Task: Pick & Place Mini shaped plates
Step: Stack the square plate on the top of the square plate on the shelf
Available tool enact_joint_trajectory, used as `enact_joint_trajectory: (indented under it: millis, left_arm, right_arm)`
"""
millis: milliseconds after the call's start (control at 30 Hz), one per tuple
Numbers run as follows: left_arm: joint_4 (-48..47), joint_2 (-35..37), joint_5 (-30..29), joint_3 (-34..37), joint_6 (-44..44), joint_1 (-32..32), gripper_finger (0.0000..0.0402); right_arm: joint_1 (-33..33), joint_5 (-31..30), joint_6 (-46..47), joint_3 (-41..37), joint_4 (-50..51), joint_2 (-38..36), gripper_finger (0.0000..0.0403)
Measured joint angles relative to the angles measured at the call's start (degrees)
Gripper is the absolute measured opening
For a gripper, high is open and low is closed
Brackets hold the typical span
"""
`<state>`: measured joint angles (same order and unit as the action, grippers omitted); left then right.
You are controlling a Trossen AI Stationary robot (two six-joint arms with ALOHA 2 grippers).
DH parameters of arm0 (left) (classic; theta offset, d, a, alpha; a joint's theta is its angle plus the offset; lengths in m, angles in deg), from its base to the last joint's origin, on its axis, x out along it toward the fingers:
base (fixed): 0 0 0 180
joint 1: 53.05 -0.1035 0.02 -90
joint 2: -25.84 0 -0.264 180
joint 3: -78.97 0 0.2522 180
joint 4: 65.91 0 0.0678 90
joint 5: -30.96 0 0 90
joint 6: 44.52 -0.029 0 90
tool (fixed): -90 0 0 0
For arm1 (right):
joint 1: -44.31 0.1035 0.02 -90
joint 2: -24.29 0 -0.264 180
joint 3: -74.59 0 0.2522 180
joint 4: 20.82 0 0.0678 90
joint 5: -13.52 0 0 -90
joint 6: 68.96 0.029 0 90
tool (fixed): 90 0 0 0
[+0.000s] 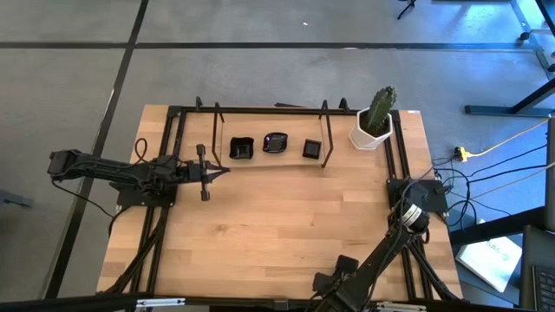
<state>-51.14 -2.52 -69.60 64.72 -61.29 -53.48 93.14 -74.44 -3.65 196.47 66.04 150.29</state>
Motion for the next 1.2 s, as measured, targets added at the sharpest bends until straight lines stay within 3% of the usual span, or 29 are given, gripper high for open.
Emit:
enact_joint_trajectory:
  millis: [533,833,1000,1200]
  left_arm:
    - [0.0,0.0,0.2,0.0,0.1,0.0,0.0010]
    - [0.0,0.0,0.2,0.0,1.0,0.0,0.0004]
    - [0.4,0.0,0.4,0.0,1.1,0.0,0.0004]
    - [0.4,0.0,3.0,0.0,1.1,0.0,0.0004]
  right_arm:
    - [1.7,-5.4,-9.0,0.0,-1.2,0.0,0.0144]
    - [1.8,-4.8,-11.5,-1.2,-0.9,0.9,0.0144]
    - [1.0,-0.2,-10.1,-3.8,-2.1,1.0,0.0144]
    - [0.4,0.6,-10.2,-4.5,-2.3,1.0,0.0144]
